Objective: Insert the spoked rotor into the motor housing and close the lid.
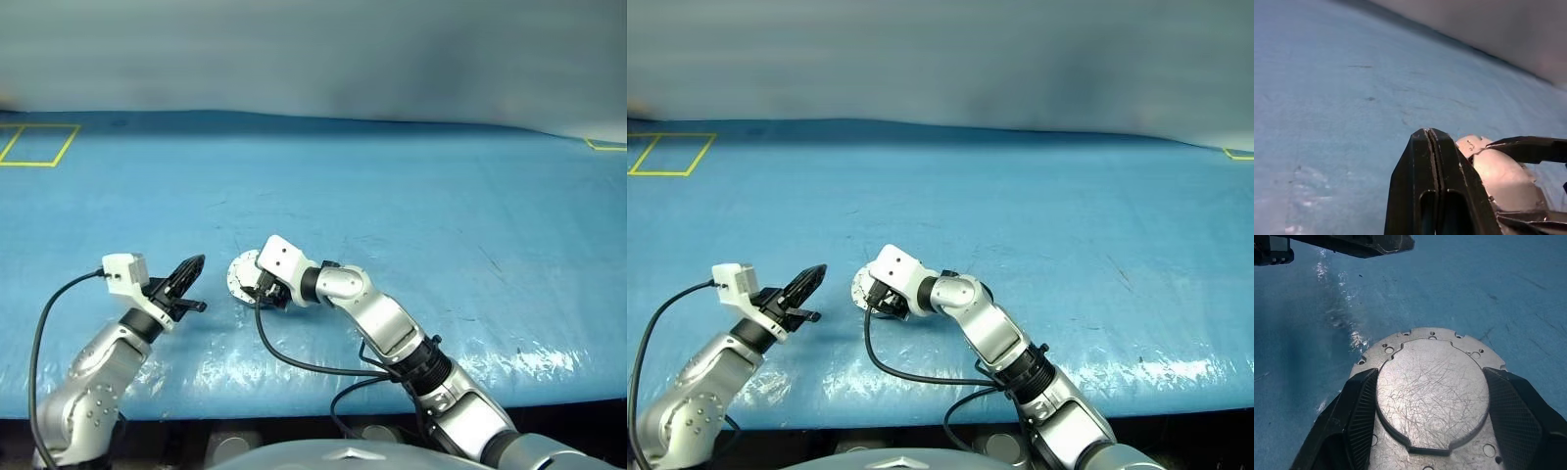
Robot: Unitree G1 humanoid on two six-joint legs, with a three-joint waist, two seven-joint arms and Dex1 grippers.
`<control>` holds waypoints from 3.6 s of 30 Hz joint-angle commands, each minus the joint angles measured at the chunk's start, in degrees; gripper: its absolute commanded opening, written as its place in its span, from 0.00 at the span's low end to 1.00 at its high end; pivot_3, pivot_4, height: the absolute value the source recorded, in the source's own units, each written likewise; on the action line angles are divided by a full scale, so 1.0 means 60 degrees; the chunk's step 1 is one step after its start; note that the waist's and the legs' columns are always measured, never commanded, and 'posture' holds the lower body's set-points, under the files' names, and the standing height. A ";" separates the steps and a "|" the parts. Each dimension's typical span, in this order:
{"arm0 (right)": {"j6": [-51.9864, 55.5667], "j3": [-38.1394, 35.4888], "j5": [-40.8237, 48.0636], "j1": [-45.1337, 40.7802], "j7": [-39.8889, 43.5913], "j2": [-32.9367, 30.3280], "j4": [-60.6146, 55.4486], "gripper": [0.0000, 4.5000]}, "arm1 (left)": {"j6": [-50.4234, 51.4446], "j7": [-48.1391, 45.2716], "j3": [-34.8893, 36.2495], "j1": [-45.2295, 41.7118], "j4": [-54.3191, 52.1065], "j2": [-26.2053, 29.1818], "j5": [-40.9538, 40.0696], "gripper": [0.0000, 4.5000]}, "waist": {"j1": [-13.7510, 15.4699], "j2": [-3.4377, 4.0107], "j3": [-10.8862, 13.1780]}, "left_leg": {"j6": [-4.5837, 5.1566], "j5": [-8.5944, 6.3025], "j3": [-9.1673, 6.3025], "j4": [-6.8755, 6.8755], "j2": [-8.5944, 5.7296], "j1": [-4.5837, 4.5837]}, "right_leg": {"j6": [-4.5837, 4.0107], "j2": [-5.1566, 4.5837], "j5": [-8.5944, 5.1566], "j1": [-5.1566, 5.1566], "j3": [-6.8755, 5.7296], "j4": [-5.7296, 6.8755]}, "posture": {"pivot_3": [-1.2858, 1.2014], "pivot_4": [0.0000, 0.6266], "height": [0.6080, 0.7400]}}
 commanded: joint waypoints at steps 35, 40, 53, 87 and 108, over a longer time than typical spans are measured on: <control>0.2906 -0.3147 0.3012 0.2160 -0.0088 0.0097 -0.3861 0.99 | 0.2189 -0.1831 -0.1719 -0.1297 0.0705 0.1260 0.1745 0.00 | 0.0145 0.0027 -0.0013 | -0.0008 0.0002 0.0002 -0.0023 -0.0006 -0.0017 | -0.0007 -0.0014 -0.0004 -0.0015 -0.0001 -0.0025 | 0.52 0.24 1.00; 0.5768 -0.5768 0.4570 0.2511 -0.1974 0.2722 -0.3738 0.99 | 0.2095 -0.1970 -0.1878 -0.1519 0.0862 0.1073 0.1886 0.00 | 0.0171 0.0034 -0.0019 | -0.0009 0.0004 0.0003 -0.0016 0.0002 -0.0009 | -0.0037 -0.0004 -0.0017 -0.0017 0.0002 -0.0011 | 0.52 0.24 1.00; 0.6430 -0.6965 0.7603 0.2524 -0.4288 0.4369 -0.1505 0.99 | 0.2116 -0.2177 -0.1874 -0.1714 0.1027 0.0972 0.2231 0.00 | 0.0084 0.0040 -0.0046 | 0.0000 0.0005 0.0002 -0.0026 -0.0019 -0.0013 | -0.0038 -0.0026 -0.0020 -0.0007 0.0003 -0.0047 | 0.52 0.24 1.00; 0.5773 -0.5702 1.4207 0.2251 -0.7625 0.3703 0.1295 0.29 | 0.2088 -0.2020 -0.1206 -0.1641 0.1180 0.0783 0.2425 0.00 | -0.0088 0.0068 -0.0034 | 0.0009 0.0000 0.0005 -0.0101 0.0001 -0.0033 | -0.0039 -0.0005 -0.0020 -0.0053 0.0001 -0.0045 | 0.52 0.24 1.00; 0.2291 -0.6074 1.6693 0.2707 -0.9175 0.2890 -0.0595 0.26 | 0.1221 0.1838 0.2342 0.0746 -0.1533 -0.3853 -0.3672 0.95 | -0.0004 0.0040 -0.0014 | 0.0021 -0.0012 -0.0001 -0.0063 -0.0008 -0.0082 | -0.0027 -0.0016 -0.0029 -0.0063 0.0003 -0.0058 | 0.52 0.24 1.00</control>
